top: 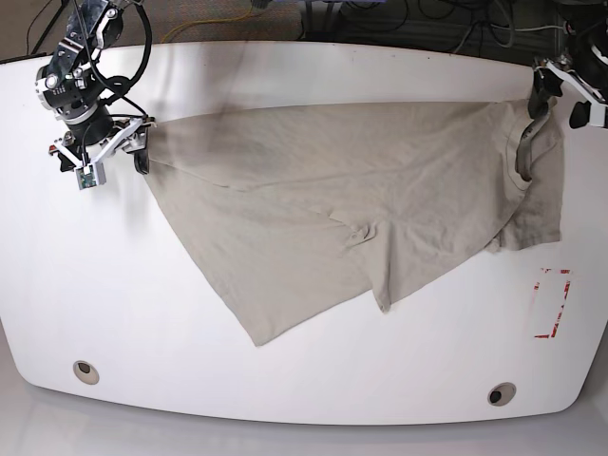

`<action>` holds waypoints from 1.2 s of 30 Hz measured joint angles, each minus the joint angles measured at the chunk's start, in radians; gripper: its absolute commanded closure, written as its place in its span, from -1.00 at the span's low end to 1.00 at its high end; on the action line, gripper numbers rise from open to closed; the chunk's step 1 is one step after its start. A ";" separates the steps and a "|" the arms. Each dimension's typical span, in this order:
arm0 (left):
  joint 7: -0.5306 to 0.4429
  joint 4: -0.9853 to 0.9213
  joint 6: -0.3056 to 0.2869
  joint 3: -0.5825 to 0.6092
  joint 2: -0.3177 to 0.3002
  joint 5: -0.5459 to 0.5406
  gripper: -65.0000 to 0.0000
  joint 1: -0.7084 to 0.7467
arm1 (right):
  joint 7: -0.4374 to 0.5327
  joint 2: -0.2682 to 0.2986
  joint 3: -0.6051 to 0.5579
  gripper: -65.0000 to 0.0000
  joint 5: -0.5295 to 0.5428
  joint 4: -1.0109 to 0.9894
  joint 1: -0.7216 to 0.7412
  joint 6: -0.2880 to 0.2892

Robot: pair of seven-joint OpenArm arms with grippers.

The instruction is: Layout the t-shirt on the table in an organized manner, then fold the t-shirt properly

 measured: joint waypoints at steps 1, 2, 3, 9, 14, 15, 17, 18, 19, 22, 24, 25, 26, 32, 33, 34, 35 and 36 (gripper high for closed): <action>0.010 -0.001 -0.021 -0.023 0.005 -0.019 -0.52 -0.003 | 0.000 -0.001 0.000 -0.44 0.000 -0.001 0.004 0.000; 0.039 0.000 -0.040 -0.047 0.010 -0.037 -0.52 -0.006 | 0.000 0.000 0.001 -0.44 -0.001 -0.001 0.006 -0.001; 0.055 0.000 -0.060 -0.068 0.014 -0.054 -0.52 -0.009 | -0.001 0.000 0.001 -0.44 -0.001 -0.001 0.010 -0.001; 0.243 -0.008 -0.122 -0.197 0.072 -0.091 -0.52 -0.085 | 0.001 -0.001 0.000 -0.44 0.004 -0.002 0.020 0.000; 0.330 -0.081 -0.126 -0.254 0.092 -0.032 -0.53 -0.188 | 0.000 0.000 0.000 -0.44 0.003 -0.023 0.024 0.000; 0.343 -0.104 -0.125 -0.256 0.093 -0.010 -0.53 -0.212 | 0.000 0.000 0.000 -0.44 -0.001 -0.029 0.026 -0.001; 0.368 -0.153 -0.120 -0.252 0.096 0.040 -0.53 -0.251 | 0.000 -0.001 0.000 -0.44 0.000 -0.038 0.030 -0.001; 0.370 -0.175 -0.134 -0.253 0.097 0.055 -0.53 -0.269 | 0.001 0.000 0.000 -0.44 0.000 -0.042 0.032 0.000; 0.369 -0.197 -0.130 -0.251 0.099 0.065 -0.52 -0.282 | 0.001 -0.001 0.000 -0.44 0.000 -0.045 0.035 0.000; 0.370 -0.254 -0.141 -0.249 0.102 0.095 -0.52 -0.320 | 0.001 -0.001 0.000 -0.44 0.004 -0.048 0.039 0.000; 0.370 -0.290 -0.143 -0.241 0.103 0.106 -0.52 -0.343 | 0.001 -0.001 0.000 -0.44 0.004 -0.048 0.039 -0.001; 0.369 -0.304 -0.143 -0.232 0.103 0.108 -0.52 -0.351 | 0.001 -0.003 0.001 -0.44 0.005 -0.048 0.039 -0.001; 0.369 -0.320 -0.142 -0.219 0.102 0.113 -0.52 -0.359 | 0.001 -0.006 0.002 -0.44 0.003 -0.048 0.040 -0.001; 0.369 -0.372 -0.148 -0.166 0.110 0.103 -0.51 -0.382 | 0.001 -0.031 -0.002 -0.44 0.002 -0.048 0.040 0.002; 0.369 -0.380 -0.148 -0.166 0.111 0.103 -0.51 -0.386 | 0.001 -0.032 -0.003 -0.44 0.005 -0.048 0.040 0.003; 0.369 -0.388 -0.146 -0.166 0.111 0.105 -0.51 -0.392 | 0.001 -0.031 -0.003 -0.44 0.004 -0.048 0.040 0.002; 0.370 -0.396 -0.146 -0.167 0.111 0.106 -0.51 -0.396 | 0.001 -0.029 -0.002 -0.44 0.004 -0.048 0.040 0.000; 0.369 -0.407 -0.145 -0.168 0.113 0.111 -0.51 -0.403 | 0.001 -0.027 -0.002 -0.44 0.004 -0.048 0.040 0.000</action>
